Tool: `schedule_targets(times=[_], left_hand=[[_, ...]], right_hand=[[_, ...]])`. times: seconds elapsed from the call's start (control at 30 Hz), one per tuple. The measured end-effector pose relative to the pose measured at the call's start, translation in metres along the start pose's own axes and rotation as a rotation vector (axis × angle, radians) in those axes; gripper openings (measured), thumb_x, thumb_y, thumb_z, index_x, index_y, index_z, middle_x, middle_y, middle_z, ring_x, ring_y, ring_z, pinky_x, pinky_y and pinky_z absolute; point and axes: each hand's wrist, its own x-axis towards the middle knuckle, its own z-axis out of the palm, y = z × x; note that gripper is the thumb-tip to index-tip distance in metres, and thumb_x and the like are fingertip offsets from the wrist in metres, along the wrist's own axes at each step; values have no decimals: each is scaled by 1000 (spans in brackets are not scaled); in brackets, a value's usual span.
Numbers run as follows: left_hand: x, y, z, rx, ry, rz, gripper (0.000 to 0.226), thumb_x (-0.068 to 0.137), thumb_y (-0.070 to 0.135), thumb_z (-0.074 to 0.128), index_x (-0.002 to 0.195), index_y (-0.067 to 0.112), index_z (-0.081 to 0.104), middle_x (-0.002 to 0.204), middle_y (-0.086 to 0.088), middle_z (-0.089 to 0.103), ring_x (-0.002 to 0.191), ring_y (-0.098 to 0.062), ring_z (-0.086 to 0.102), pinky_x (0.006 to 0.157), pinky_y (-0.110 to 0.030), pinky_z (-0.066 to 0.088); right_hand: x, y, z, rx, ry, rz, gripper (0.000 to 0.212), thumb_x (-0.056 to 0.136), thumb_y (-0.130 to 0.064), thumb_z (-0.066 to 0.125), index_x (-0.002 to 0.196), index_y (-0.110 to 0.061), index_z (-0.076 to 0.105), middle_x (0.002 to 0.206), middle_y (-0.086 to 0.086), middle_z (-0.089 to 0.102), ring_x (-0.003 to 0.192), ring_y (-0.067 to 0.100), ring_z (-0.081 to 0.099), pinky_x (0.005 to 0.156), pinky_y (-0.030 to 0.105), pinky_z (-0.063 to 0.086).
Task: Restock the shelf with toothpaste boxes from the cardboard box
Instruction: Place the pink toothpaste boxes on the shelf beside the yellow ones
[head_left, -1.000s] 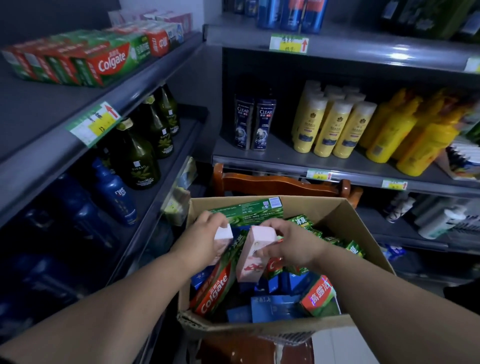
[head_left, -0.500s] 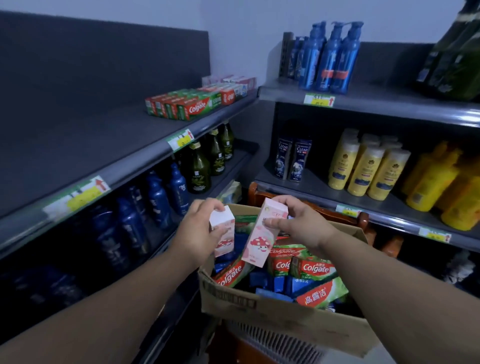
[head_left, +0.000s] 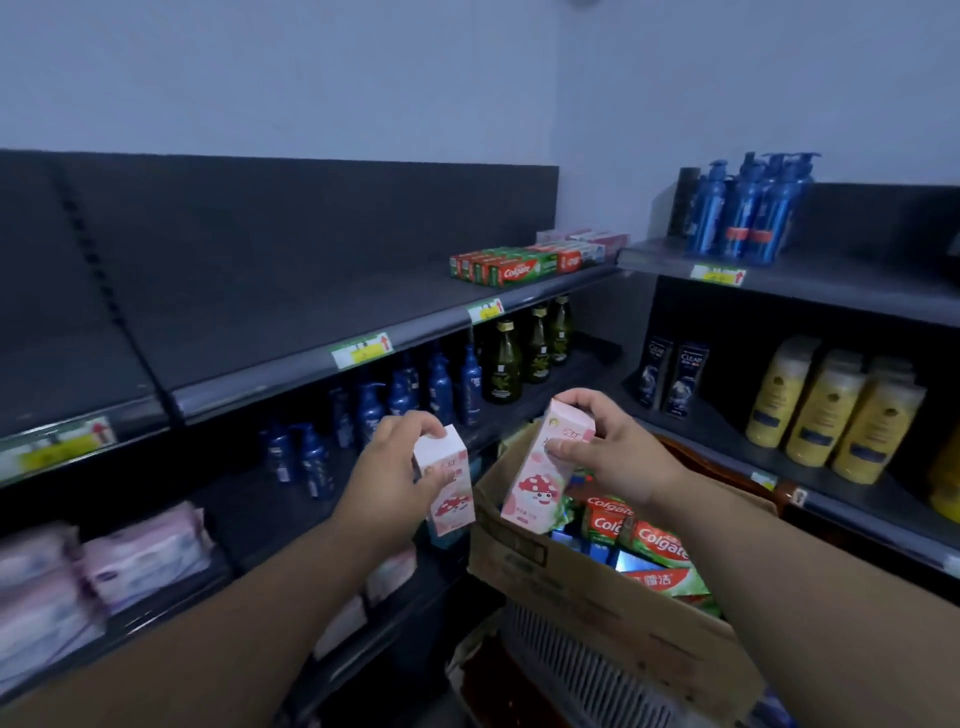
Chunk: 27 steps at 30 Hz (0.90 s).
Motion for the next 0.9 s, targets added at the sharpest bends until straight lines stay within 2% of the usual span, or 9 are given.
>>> schedule_targets(times=[0.1, 0.17, 0.3, 0.37, 0.53, 0.63, 0.7, 0.8, 0.9], left_hand=[[-24, -6, -25, 34, 42, -43, 30, 87, 16, 68, 107, 29, 50, 115, 12, 43, 77, 2, 44, 63, -2, 34], [-38, -11, -42, 74, 76, -49, 31, 86, 15, 69, 106, 29, 49, 113, 9, 44, 75, 4, 43, 65, 0, 35], [-59, -24, -76, 130, 130, -97, 33, 85, 15, 70, 103, 31, 48, 108, 7, 45, 82, -10, 49, 67, -1, 35], [-69, -32, -93, 142, 165, -117, 34, 83, 14, 71, 102, 31, 48, 107, 6, 46, 86, -14, 52, 67, -1, 34], [-94, -54, -144, 167, 222, -158, 35, 82, 14, 71, 101, 32, 48, 106, 7, 46, 78, 0, 47, 69, -1, 34], [-105, -71, -187, 183, 279, -176, 38, 81, 17, 73, 98, 37, 46, 111, 10, 48, 82, -2, 45, 73, 0, 32], [-111, -81, -221, 173, 321, -178, 36, 82, 19, 73, 97, 38, 46, 112, 12, 49, 90, -1, 44, 76, 1, 30], [-115, -91, -277, 148, 372, -167, 35, 83, 20, 72, 94, 41, 46, 108, 14, 49, 89, -1, 48, 73, -4, 36], [-118, -105, -335, 134, 444, -126, 38, 81, 19, 75, 93, 42, 47, 107, 13, 53, 98, -4, 54, 85, -21, 44]], right_hand=[[-3, -11, 23, 1, -59, -25, 32, 90, -4, 65, 111, -27, 55, 104, 11, 68, 88, 25, 72, 71, 49, 60], [-2, -18, 40, 1, -103, -41, 32, 91, -4, 64, 110, -28, 55, 105, 11, 67, 89, 26, 71, 71, 50, 60], [1, -33, 75, -16, -162, -80, 33, 91, -5, 65, 111, -29, 55, 104, 10, 67, 85, 23, 72, 62, 38, 59], [4, -41, 94, -20, -200, -88, 34, 91, -6, 65, 113, -28, 55, 102, 9, 69, 80, 18, 72, 61, 36, 59], [19, -70, 157, 10, -336, -113, 37, 89, -2, 65, 111, -31, 62, 91, 4, 71, 77, 19, 72, 63, 39, 59], [30, -97, 205, 58, -393, -147, 37, 89, -1, 65, 113, -29, 62, 91, 4, 70, 77, 16, 71, 59, 33, 56], [36, -119, 237, 64, -425, -179, 37, 89, -3, 65, 112, -31, 62, 91, 2, 70, 80, 15, 71, 62, 33, 56], [44, -155, 286, 78, -462, -236, 37, 89, -4, 66, 111, -32, 64, 97, 6, 70, 84, 18, 72, 69, 38, 58], [46, -192, 335, 83, -485, -293, 37, 89, -4, 66, 113, -32, 64, 102, 9, 70, 88, 19, 72, 69, 37, 59]])
